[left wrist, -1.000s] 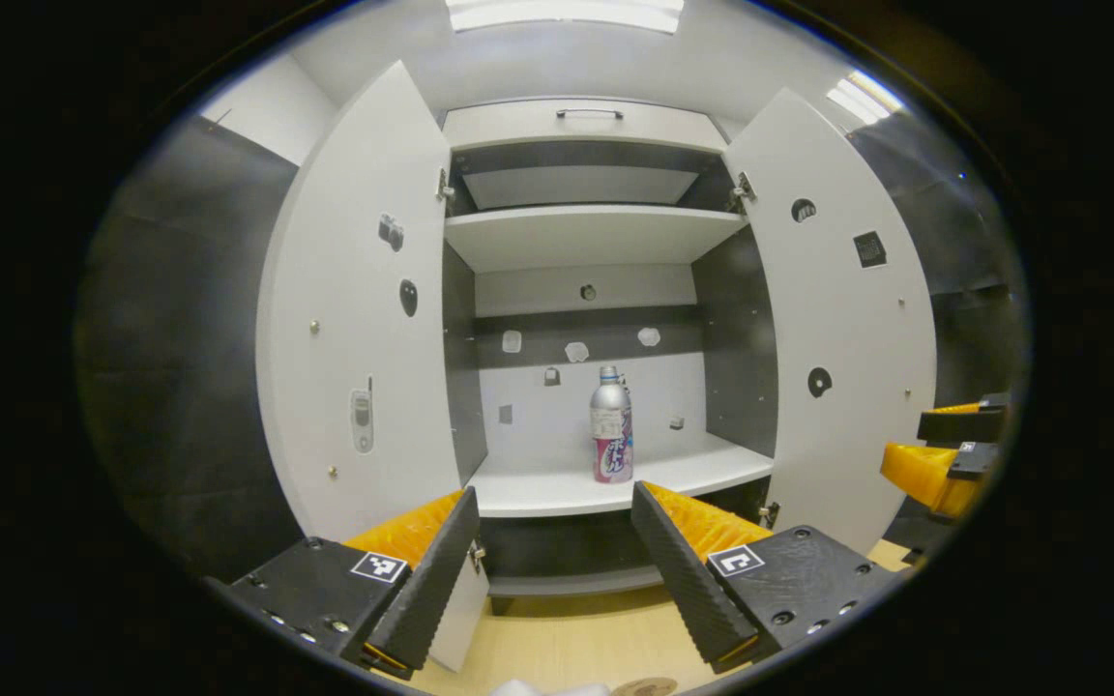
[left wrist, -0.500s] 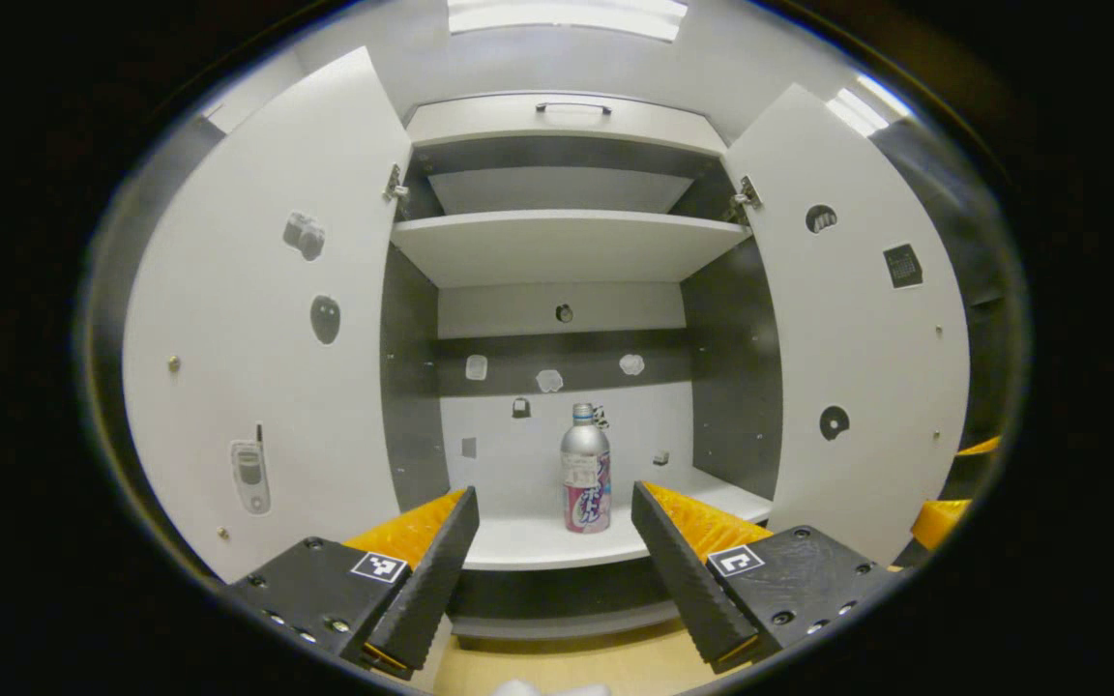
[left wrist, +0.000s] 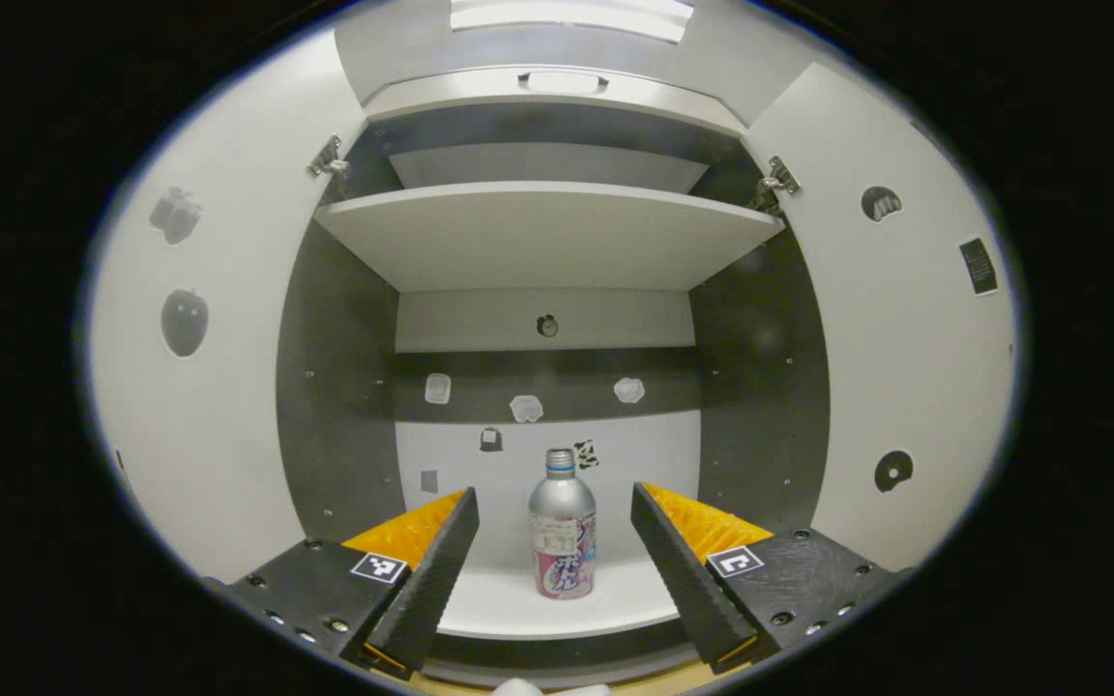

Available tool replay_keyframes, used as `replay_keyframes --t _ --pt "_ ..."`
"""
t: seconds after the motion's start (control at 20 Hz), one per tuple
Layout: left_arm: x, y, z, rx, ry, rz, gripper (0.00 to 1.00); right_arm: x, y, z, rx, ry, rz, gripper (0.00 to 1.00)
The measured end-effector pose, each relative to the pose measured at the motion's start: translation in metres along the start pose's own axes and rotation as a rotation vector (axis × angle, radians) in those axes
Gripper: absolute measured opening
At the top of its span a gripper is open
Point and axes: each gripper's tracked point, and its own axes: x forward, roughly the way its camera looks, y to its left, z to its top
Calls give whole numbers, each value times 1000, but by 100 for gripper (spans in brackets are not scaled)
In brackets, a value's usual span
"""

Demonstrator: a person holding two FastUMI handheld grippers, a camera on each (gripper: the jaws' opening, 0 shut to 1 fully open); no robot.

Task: Grasp the bottle in the cabinet with the left hand and place it on the coaster, then close the right door with the right hand and the left door with the left hand.

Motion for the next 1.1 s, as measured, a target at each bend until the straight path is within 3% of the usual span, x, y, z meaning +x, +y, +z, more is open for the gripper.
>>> replay_keyframes --t 0.4,0.95,1.0,1.05,1.1 --pt "72 2 -24 -4 52 38 97 -8 14 4 -59 8 32 98" --pt "116 3 -92 12 211 66 98 -11 13 2 -75 17 32 96" --pt "116 3 -94 3 216 73 92 -12 12 2 -74 19 26 98" --pt "115 3 -92 -9 219 69 79 -12 10 2 -72 19 22 98" --pt "111 0 -91 -25 219 52 84 -12 8 2 -70 18 17 98"
